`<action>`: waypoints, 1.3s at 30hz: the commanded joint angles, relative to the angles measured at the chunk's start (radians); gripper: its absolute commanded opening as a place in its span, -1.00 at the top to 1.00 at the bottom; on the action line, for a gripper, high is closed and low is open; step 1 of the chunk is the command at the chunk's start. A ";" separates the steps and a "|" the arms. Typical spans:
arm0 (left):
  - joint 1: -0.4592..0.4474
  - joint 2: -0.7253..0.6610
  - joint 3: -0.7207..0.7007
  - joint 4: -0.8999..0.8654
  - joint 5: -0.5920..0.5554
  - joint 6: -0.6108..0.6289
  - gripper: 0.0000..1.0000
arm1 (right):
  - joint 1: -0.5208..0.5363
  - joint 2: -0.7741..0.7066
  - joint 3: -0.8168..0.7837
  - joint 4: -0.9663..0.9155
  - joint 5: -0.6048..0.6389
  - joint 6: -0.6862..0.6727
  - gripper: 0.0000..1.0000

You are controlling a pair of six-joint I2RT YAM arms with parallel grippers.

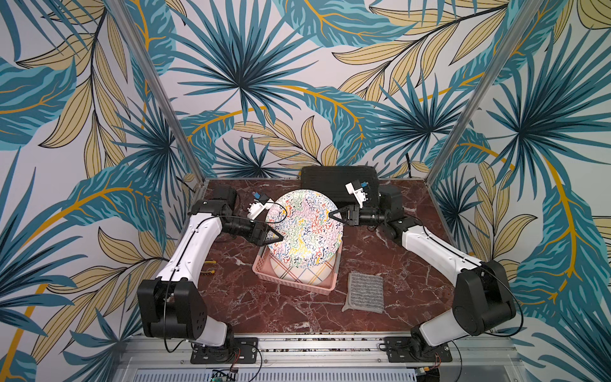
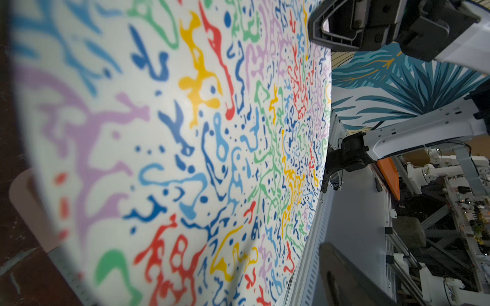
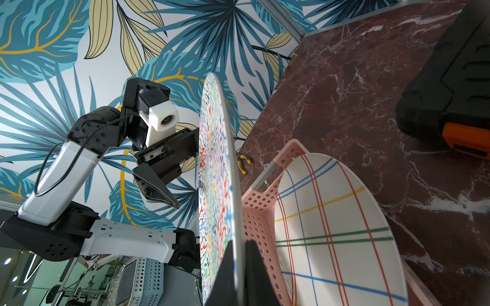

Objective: Wipe the wet plate dry
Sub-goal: Pick up the plate from the bin, then pick up the towel at the center of the board.

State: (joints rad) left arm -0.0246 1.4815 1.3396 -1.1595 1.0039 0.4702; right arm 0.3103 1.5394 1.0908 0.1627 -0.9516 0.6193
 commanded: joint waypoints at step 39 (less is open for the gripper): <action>0.007 -0.030 -0.065 0.159 0.028 -0.136 1.00 | 0.411 -0.331 -0.348 -0.965 1.247 0.318 -0.34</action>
State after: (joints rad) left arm -0.0223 1.4960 1.2766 -1.0382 0.9855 0.3283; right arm 0.6857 1.1900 0.7982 -0.8051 0.2497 0.8139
